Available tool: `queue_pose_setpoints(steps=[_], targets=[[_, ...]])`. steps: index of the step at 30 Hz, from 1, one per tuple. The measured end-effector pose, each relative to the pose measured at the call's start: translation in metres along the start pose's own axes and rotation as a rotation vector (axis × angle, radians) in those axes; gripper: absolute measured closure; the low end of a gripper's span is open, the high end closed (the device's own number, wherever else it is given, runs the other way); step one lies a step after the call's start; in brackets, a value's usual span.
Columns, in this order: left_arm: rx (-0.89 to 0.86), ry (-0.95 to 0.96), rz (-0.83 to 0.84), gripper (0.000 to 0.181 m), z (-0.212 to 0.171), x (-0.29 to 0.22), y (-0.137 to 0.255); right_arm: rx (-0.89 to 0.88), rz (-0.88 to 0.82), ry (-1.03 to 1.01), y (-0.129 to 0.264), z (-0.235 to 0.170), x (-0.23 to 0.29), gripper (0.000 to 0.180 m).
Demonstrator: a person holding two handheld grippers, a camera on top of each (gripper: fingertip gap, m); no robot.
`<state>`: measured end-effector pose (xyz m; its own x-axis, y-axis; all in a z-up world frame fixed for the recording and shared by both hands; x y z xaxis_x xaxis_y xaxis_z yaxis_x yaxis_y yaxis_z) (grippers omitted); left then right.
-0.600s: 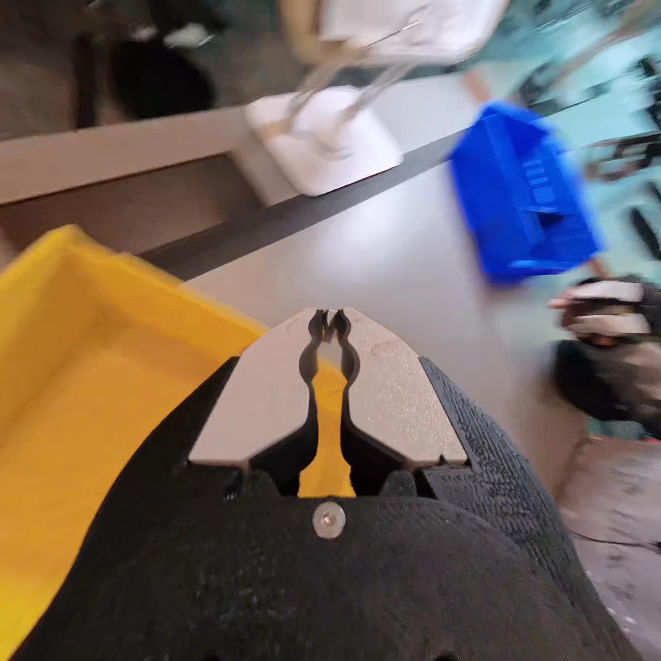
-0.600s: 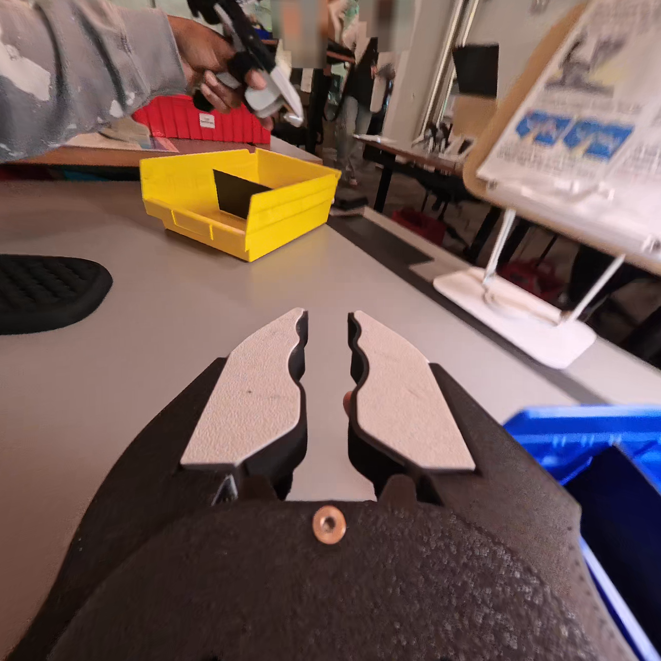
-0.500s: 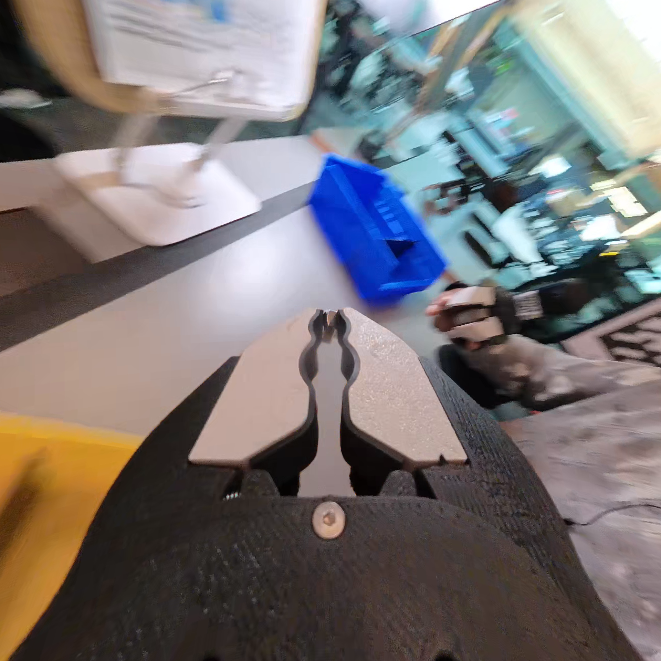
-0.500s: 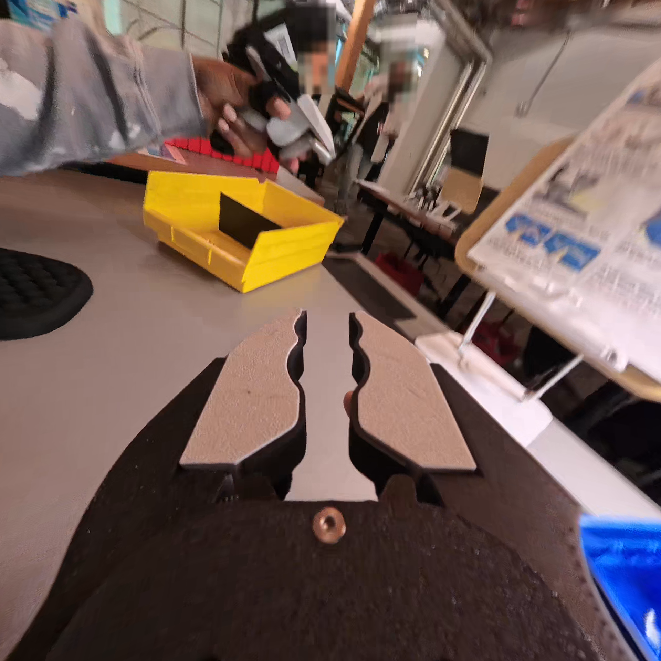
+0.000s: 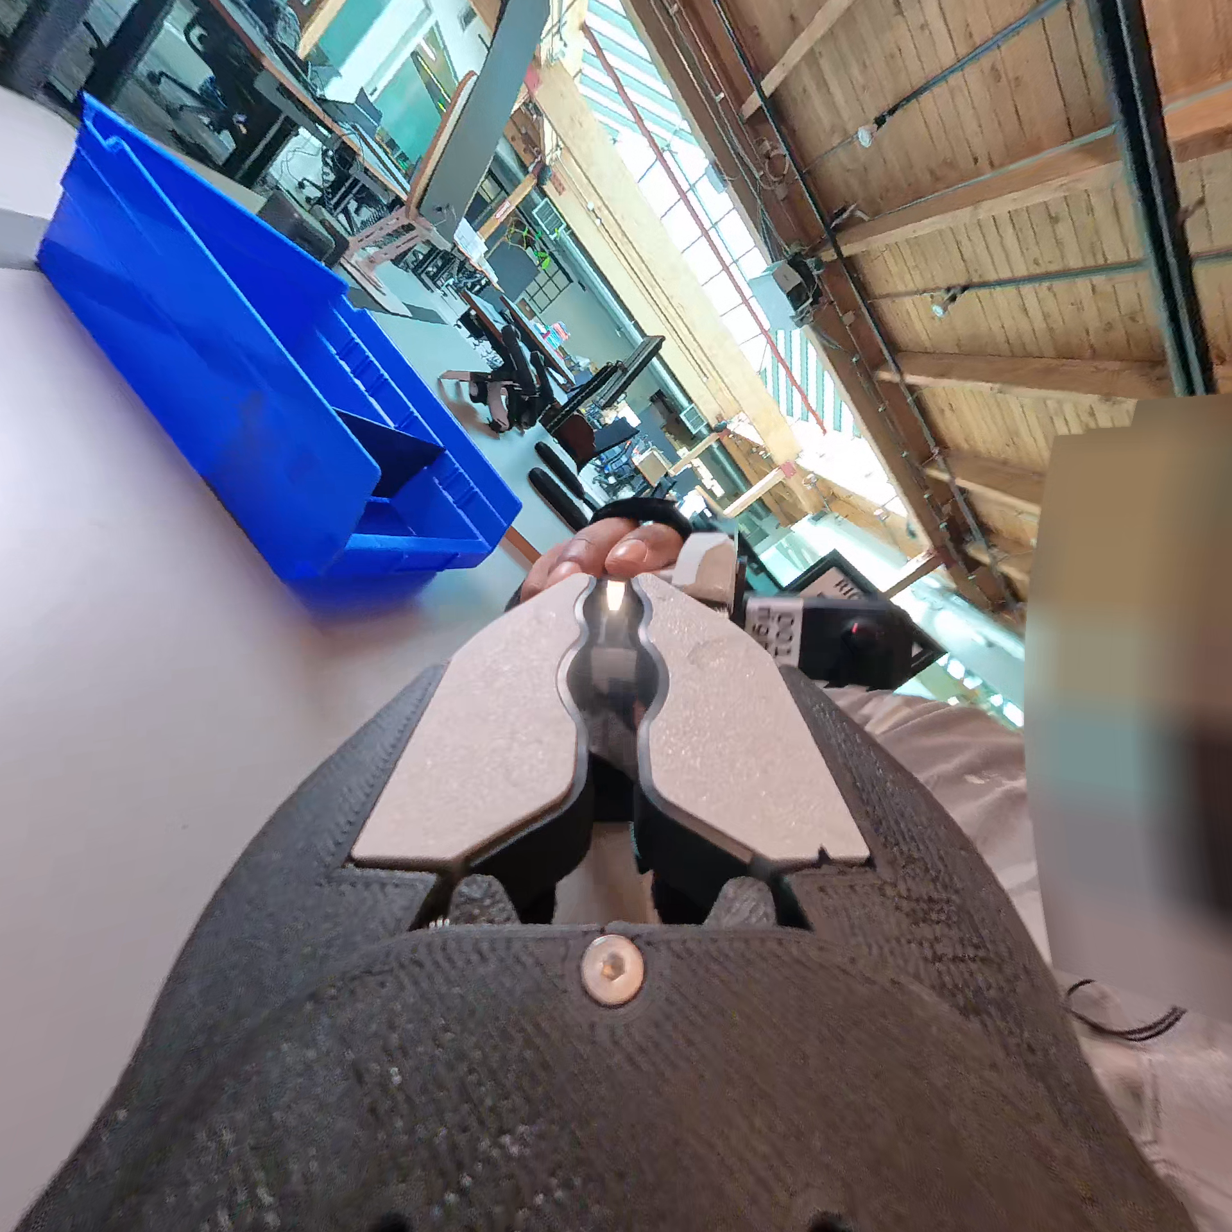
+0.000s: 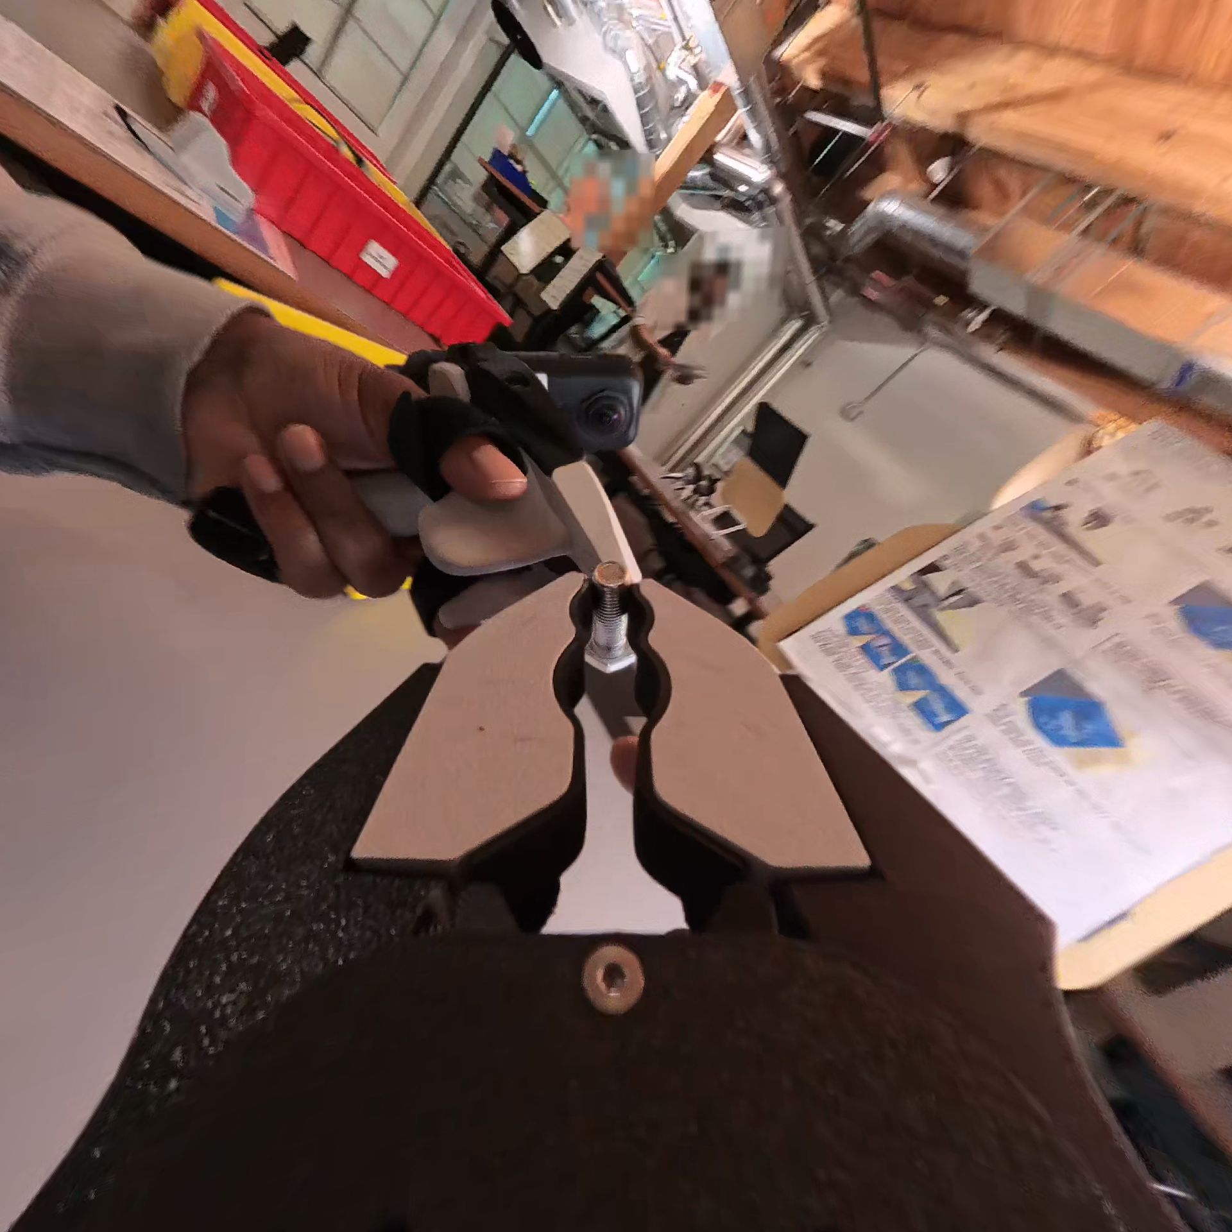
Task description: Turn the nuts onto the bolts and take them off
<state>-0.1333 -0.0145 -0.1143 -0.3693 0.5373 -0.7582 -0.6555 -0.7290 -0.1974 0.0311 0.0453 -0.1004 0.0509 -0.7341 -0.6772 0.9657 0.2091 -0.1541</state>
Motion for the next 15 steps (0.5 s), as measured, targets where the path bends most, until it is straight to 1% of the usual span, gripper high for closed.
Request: queue_pose_setpoints(steps=[1,3,5,8,10,12,15], targets=[[-0.004,-0.046,0.011,0.172,0.002,-0.001,0.001,0.002,0.034,-0.08,0.001,0.0,-0.006,0.17],[-0.033,-0.186,0.058,0.162,0.01,-0.006,0.007,0.035,0.143,-0.311,0.001,-0.002,-0.024,0.17],[0.035,-0.327,0.06,0.163,0.016,-0.016,0.01,0.099,0.301,-0.55,0.0,-0.007,-0.043,0.17],[0.154,-0.472,0.077,0.161,0.017,-0.031,0.003,0.1,0.481,-0.766,0.0,-0.013,-0.06,0.17],[0.231,-0.494,0.014,0.161,0.014,-0.038,-0.006,0.039,0.524,-0.862,-0.001,-0.014,-0.066,0.17],[0.262,-0.497,-0.024,0.162,0.012,-0.039,-0.015,-0.014,0.584,-0.967,-0.001,-0.016,-0.068,0.17],[0.291,-0.497,-0.056,0.166,0.011,-0.035,-0.027,-0.036,0.62,-1.065,0.0,-0.02,-0.07,0.171]])
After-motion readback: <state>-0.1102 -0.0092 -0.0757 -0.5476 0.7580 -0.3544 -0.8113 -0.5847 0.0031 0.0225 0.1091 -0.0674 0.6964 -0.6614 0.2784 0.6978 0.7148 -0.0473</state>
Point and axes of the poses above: each gripper's, where its closed fingertips meet, y back along the fingers, z out of its top, x = y × z across the jaws, the point moved 10 cm from there along y, back along the fingers, and after that the axes turned 5 degrees about -x, right-handed, at the moved point
